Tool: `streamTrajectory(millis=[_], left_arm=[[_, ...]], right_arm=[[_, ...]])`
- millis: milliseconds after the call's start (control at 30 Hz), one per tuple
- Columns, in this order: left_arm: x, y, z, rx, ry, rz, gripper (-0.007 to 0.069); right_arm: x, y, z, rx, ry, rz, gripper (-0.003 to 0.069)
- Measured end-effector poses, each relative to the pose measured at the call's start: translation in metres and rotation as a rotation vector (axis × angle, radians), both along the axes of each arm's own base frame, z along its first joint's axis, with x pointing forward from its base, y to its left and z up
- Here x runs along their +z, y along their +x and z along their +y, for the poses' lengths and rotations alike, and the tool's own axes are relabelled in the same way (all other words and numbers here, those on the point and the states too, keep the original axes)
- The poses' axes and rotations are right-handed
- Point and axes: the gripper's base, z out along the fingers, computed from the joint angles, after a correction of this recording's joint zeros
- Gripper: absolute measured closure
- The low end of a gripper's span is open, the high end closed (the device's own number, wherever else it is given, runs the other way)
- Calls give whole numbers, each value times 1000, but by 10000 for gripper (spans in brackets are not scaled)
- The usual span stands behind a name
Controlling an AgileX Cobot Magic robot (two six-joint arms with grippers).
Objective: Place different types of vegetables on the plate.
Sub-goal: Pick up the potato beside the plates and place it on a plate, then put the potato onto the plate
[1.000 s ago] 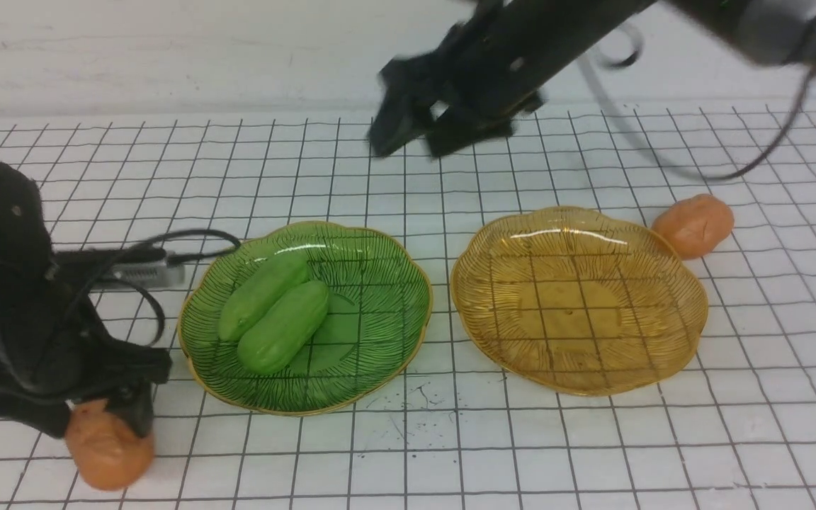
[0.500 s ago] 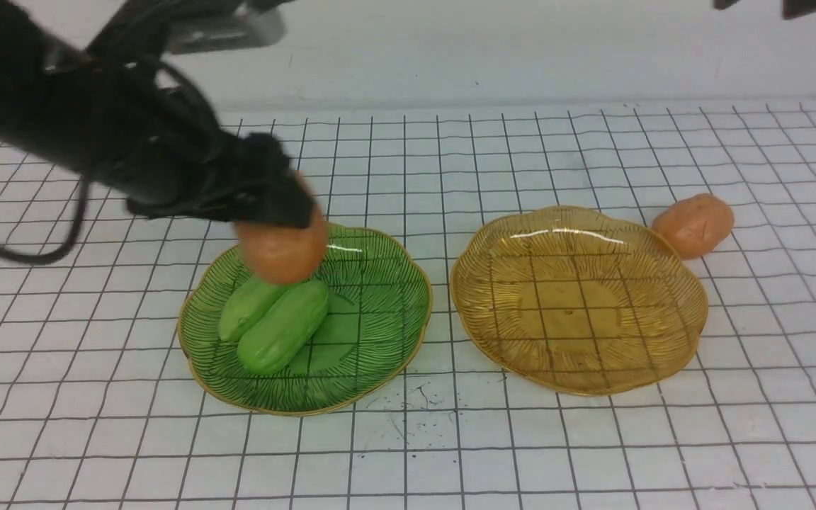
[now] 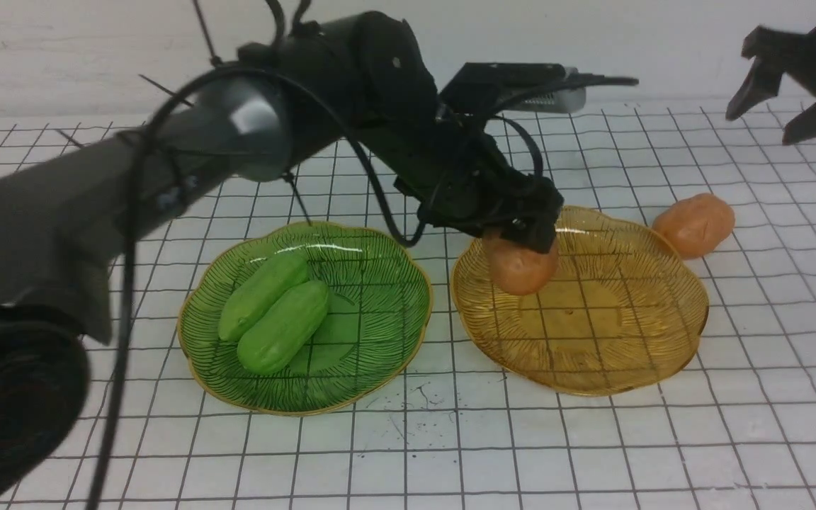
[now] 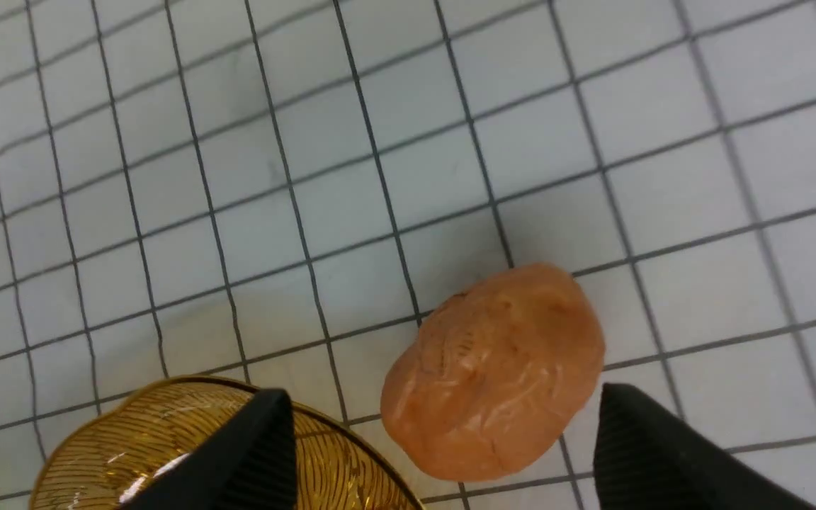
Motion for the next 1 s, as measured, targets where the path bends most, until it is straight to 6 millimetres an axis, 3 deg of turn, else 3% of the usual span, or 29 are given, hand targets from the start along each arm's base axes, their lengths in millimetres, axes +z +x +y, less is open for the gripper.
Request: streamTrajectory(millis=[167,433,800,1000], left_arm=[[-27,16,-12,6,9,27,88],[-33,18,-13,8,15,40,-55],[-34,15,-12,-5,30,66,-49],[-36,12,-11,-19,47,96,26]], right_arm=[[-44,13,-2,-24,31,85,74],[-73,18,-3,-116,76,160,52],[-102,24,5,-221,187,242,52],[-112,27,11,-223,213,252,83]])
